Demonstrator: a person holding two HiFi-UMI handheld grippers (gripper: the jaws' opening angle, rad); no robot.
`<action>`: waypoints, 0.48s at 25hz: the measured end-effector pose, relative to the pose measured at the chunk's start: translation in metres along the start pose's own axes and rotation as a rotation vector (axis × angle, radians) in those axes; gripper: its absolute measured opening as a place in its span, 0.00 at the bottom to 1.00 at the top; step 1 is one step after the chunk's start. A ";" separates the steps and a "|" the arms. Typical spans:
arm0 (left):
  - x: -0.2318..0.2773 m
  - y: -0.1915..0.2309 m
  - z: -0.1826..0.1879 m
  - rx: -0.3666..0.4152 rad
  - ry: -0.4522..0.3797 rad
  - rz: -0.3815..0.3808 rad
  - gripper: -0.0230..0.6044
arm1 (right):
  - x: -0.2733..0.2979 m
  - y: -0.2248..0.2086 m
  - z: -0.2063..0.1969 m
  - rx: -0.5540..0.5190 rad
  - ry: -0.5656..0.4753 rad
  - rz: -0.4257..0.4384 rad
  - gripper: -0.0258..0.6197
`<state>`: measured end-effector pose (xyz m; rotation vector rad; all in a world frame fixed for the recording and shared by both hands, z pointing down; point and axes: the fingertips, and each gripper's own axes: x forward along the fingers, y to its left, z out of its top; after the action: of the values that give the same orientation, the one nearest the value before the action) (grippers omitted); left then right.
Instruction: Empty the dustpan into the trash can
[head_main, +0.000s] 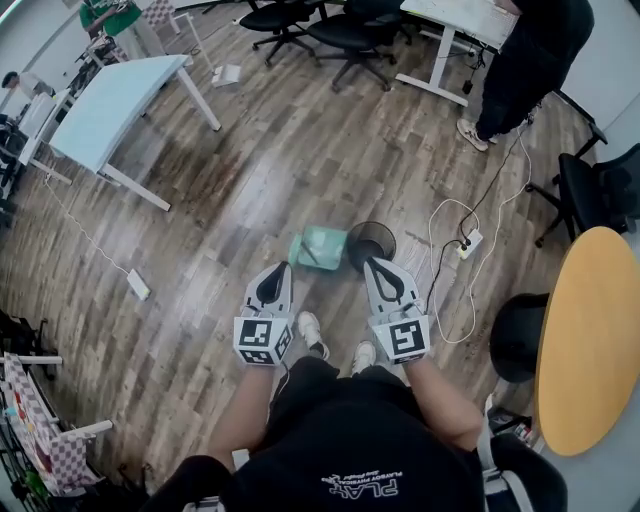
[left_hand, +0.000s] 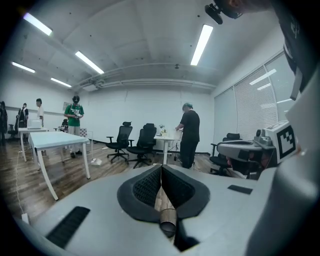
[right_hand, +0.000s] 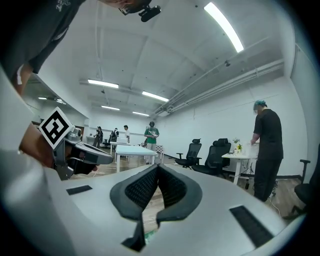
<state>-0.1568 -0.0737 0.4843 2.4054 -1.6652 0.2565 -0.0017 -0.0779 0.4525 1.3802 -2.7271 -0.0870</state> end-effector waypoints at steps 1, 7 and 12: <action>0.009 0.007 -0.001 -0.006 0.005 -0.008 0.07 | 0.010 0.000 -0.002 0.003 0.018 -0.006 0.08; 0.057 0.035 -0.009 -0.029 0.057 -0.110 0.07 | 0.064 0.005 -0.008 -0.017 0.068 -0.036 0.08; 0.088 0.062 -0.019 -0.032 0.081 -0.168 0.07 | 0.101 0.013 -0.012 -0.059 0.093 -0.071 0.08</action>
<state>-0.1847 -0.1688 0.5293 2.4586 -1.4127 0.2936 -0.0705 -0.1521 0.4707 1.4283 -2.5794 -0.1043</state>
